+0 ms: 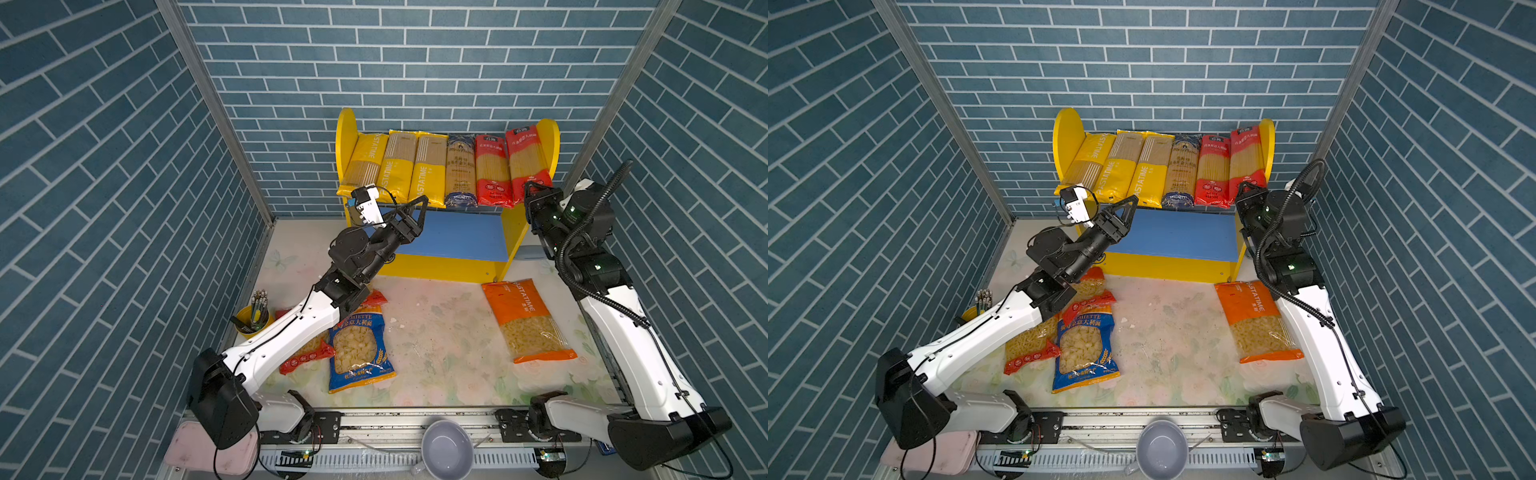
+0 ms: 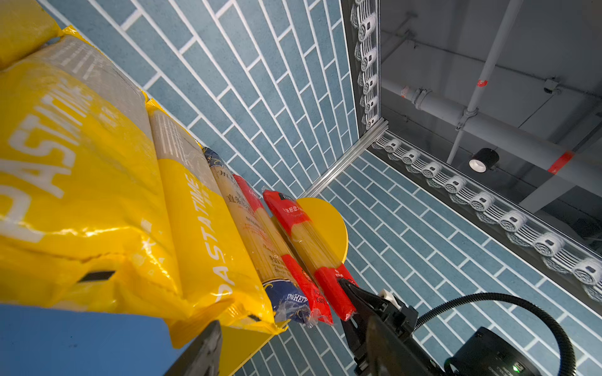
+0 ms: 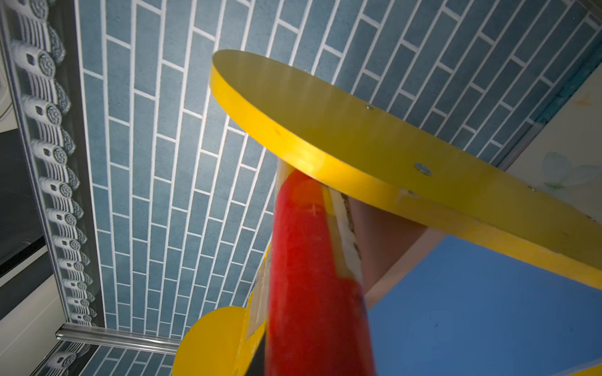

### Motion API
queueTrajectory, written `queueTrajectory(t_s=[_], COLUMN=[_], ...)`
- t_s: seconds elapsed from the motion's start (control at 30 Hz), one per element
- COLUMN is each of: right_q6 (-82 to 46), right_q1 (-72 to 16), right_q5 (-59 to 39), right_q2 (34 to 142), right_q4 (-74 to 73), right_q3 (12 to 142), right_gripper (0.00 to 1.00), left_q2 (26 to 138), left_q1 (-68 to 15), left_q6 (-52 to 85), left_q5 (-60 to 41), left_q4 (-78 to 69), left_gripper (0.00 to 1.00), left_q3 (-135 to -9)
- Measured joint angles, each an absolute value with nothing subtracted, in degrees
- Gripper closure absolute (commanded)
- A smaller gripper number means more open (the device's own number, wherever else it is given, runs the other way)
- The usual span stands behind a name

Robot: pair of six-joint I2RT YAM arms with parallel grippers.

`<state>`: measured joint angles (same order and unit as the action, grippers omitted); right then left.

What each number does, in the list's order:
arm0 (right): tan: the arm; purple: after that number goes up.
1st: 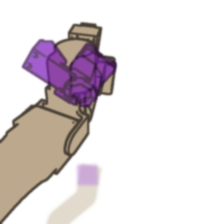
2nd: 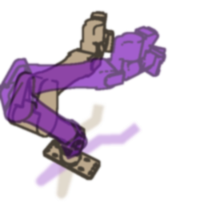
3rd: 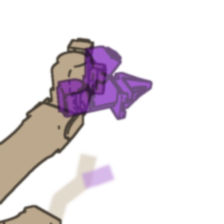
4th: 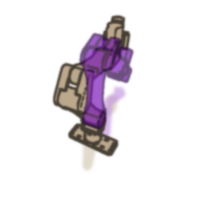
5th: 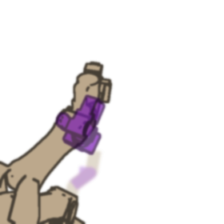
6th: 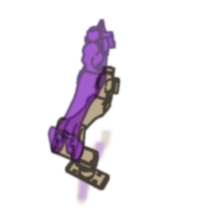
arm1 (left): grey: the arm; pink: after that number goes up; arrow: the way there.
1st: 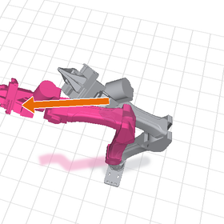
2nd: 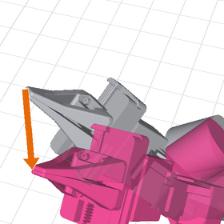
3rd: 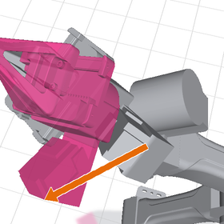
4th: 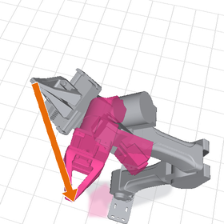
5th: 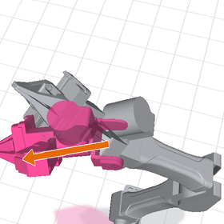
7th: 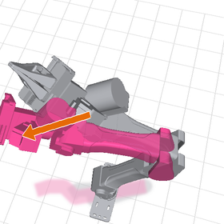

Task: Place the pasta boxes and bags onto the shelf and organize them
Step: 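Set the pack on the shelf with the right gripper while the left holds back, then release the pack and hold the right gripper beside the shelf end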

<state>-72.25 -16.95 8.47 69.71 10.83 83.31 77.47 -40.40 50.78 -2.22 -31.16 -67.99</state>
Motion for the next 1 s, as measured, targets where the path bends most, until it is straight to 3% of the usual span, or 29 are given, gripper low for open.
queueTrajectory(t_s=[0.27,0.33,0.4,0.47,0.7,0.83,1.0], right_q6=[-77.9,-78.3,-78.9,-79.2,-79.7,-79.6,-79.5], right_q1=[-16.0,-15.9,-15.8,-15.3,-13.6,-13.2,-12.7], right_q5=[7.2,6.9,6.6,6.8,6.9,5.9,4.1], right_q2=[70.1,70.2,70.2,70.2,67.1,64.2,62.4], right_q4=[12.5,12.5,12.5,12.4,11.6,11.6,11.8], right_q3=[83.3,83.3,83.3,83.3,81.1,80.0,78.2], right_gripper=[0.98,0.86,0.62,0.46,0.26,0.25,0.33], left_q2=[77.5,77.5,77.5,77.5,77.3,76.8,76.0], left_q1=[-40.4,-40.4,-40.4,-40.4,-40.4,-40.4,-40.4], left_q6=[50.8,50.8,50.8,50.8,50.2,49.7,49.2], left_q5=[-2.7,-2.7,-2.7,-2.8,-3.3,-4.0,-4.0], left_q4=[-31.1,-31.2,-31.1,-31.1,-30.7,-30.4,-30.4], left_gripper=[0.29,0.29,0.29,0.29,0.30,0.30,0.30], left_q3=[-67.8,-67.8,-67.8,-67.8,-67.4,-67.1,-66.6])
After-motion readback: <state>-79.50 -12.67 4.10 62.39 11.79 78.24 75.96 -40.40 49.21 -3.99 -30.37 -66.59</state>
